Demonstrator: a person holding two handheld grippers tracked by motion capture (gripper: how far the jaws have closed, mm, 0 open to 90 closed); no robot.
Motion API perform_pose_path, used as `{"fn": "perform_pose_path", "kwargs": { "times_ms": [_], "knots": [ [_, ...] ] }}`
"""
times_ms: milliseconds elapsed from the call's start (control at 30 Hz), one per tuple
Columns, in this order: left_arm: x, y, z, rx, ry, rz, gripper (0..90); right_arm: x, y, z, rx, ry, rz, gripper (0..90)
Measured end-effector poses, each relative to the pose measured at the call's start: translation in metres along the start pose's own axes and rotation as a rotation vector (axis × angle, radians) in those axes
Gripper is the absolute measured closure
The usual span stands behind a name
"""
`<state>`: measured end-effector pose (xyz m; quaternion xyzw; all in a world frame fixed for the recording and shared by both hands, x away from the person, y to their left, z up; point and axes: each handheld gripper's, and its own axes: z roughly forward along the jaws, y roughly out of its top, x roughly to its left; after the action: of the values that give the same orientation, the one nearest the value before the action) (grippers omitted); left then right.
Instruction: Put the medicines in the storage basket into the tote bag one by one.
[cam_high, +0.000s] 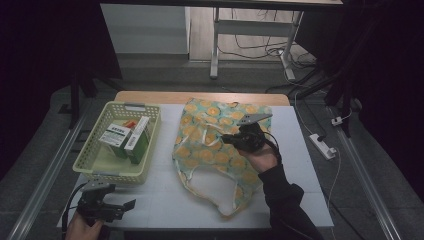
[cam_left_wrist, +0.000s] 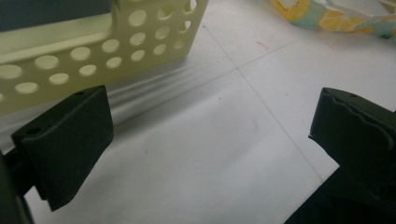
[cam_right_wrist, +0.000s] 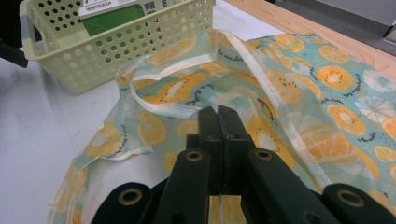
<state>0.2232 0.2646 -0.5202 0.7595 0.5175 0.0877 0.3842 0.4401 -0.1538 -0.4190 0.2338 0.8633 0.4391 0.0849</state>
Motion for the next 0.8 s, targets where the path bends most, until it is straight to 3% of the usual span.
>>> {"fn": "perform_pose_path", "kwargs": {
  "times_ms": [533, 800],
  "knots": [
    [-0.004, 0.006, -0.013, -0.028, 0.032, 0.043, 0.0, -0.002, -0.002, -0.001, 0.0, -0.001, -0.003, 89.7],
    [-0.001, 0.013, -0.026, -0.057, 0.001, 0.036, 0.0, -0.001, -0.004, 0.002, 0.01, 0.0, -0.002, 89.7]
  ]
}}
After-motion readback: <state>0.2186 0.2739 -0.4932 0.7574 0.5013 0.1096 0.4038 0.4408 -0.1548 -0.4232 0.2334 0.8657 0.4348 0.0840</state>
